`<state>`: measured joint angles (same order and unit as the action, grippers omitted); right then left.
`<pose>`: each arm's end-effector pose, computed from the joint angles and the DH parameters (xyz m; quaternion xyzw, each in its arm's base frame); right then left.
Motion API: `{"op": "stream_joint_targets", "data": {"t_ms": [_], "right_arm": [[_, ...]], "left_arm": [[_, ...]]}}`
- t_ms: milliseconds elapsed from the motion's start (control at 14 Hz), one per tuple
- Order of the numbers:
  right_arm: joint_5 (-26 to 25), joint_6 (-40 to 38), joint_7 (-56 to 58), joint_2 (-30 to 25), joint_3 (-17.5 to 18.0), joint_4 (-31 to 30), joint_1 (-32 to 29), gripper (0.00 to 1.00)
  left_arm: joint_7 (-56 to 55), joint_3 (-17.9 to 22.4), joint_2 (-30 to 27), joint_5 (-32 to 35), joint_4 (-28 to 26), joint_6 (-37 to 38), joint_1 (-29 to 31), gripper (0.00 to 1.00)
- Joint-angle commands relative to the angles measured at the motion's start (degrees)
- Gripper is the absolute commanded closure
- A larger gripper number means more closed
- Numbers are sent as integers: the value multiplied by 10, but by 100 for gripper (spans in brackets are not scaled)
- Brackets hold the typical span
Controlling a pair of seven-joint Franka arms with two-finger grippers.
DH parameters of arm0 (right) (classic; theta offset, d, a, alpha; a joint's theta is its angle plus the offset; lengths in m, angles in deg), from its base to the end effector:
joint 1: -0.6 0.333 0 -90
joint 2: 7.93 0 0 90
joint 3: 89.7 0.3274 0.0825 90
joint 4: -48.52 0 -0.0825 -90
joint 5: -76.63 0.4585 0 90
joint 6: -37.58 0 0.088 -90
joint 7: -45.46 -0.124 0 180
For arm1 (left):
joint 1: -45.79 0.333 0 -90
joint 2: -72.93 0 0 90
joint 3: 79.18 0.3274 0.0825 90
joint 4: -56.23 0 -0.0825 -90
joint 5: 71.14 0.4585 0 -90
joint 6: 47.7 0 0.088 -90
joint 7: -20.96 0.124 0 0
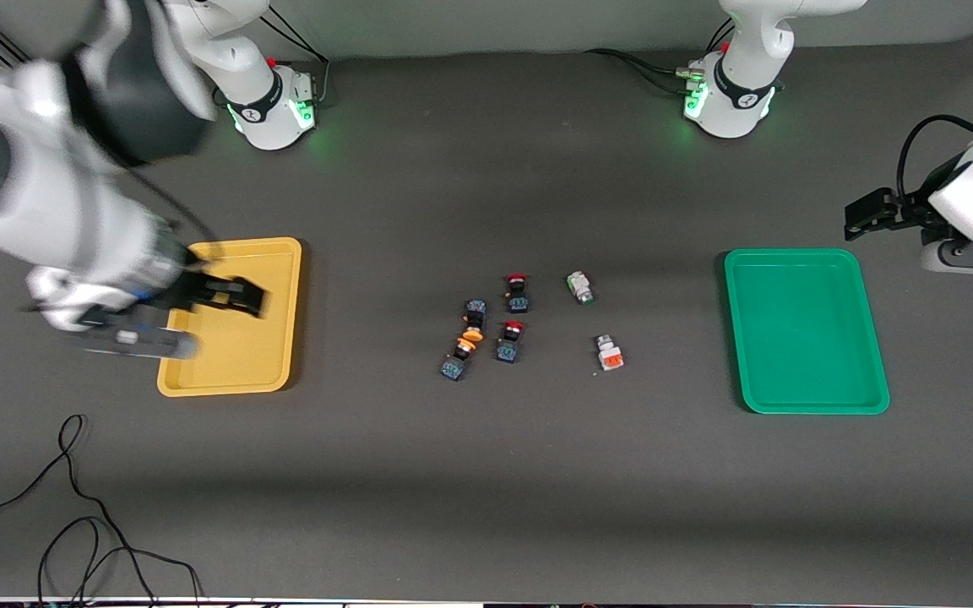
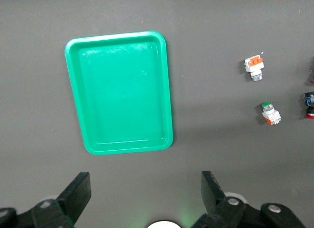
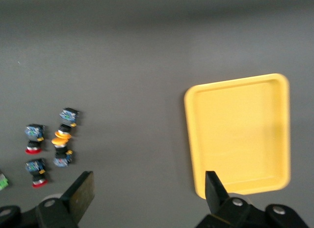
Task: Place green and yellow buttons in trays
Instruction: 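Move the right gripper to the blue button while the left gripper reaches the white button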
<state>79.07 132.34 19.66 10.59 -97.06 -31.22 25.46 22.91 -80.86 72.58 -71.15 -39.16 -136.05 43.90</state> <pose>0.6889 0.2348 0.5054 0.9970 -0.0720 -0.0274 0.0101 0.6162 -0.0385 0.5694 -0.9971 0.0481 0.0583 0.0008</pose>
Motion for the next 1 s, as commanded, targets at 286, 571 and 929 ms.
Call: {"op": "stream_joint_targets", "data": {"t_ms": [286, 571, 929], "right_arm": [[55, 90, -100, 120, -5, 18, 50, 0], [67, 153, -154, 201, -3, 51, 78, 0], [66, 212, -196, 281, -2, 83, 103, 0]], "left_arm": [[-170, -16, -43, -3, -101, -60, -98, 0], [-375, -18, -22, -25, -121, -119, -207, 0], [-542, -20, -8, -40, -122, -160, -284, 0]]}}
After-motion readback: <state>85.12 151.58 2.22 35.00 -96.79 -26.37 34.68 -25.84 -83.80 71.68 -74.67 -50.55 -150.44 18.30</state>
